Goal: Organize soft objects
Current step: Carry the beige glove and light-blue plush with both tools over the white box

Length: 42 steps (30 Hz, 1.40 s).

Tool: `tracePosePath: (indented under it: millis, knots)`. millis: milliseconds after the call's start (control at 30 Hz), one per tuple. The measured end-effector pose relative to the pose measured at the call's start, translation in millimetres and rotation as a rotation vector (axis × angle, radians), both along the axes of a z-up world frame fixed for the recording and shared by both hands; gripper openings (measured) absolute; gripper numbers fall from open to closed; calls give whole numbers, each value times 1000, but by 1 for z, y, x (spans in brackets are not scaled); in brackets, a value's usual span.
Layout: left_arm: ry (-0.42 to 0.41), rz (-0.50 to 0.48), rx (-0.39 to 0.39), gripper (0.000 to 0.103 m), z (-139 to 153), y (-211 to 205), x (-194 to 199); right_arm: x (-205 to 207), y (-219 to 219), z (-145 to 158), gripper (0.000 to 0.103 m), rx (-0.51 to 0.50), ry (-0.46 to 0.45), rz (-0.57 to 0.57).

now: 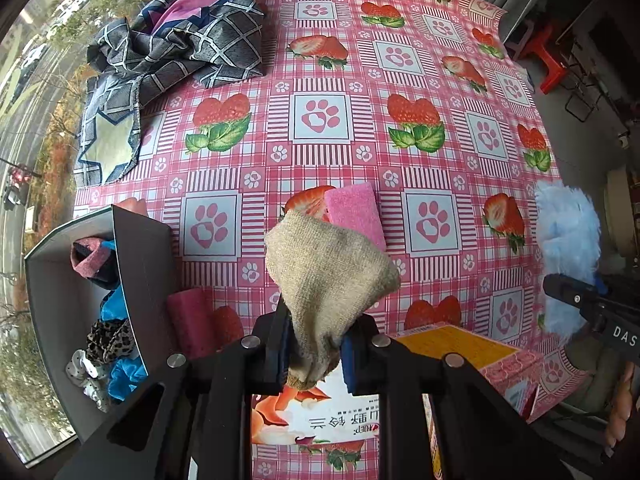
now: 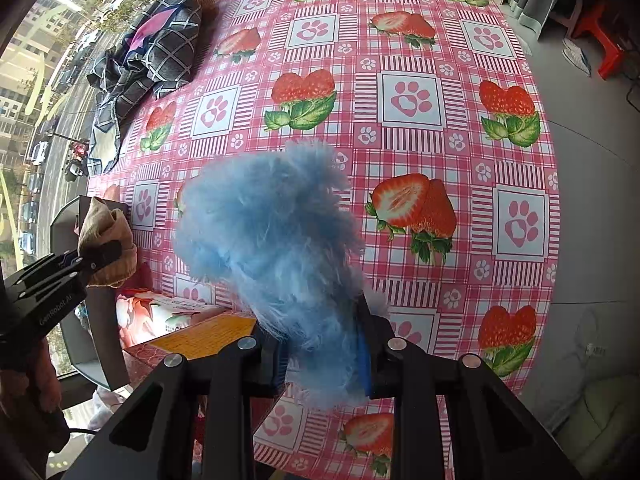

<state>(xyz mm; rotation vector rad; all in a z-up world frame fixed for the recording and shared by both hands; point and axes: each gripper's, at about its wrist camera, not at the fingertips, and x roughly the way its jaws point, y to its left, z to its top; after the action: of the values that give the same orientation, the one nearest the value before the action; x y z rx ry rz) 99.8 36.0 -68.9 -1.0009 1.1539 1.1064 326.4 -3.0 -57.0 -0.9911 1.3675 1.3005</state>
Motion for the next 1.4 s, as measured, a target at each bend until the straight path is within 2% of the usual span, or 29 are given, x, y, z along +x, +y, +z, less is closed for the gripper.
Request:
tracePosePath:
  millis: [233, 533, 833, 1067, 1400]
  knots:
    - [-11, -62, 2, 22, 11, -35, -2, -8, -24, 4, 29, -2, -15, -54]
    - [-27, -153, -21, 22, 12, -80, -11, -6, -81, 9, 29, -32, -38, -102]
    - [-51, -172, 5, 22, 21, -101, -33, -31, -135, 5, 29, -78, -52, -103]
    - [-71, -112, 67, 22, 38, -105, -66, -65, -164, 6, 29, -86, -44, -25]
    - [-54, 68, 112, 22, 46, -111, -134, -137, -159, 27, 29, -19, -32, 200]
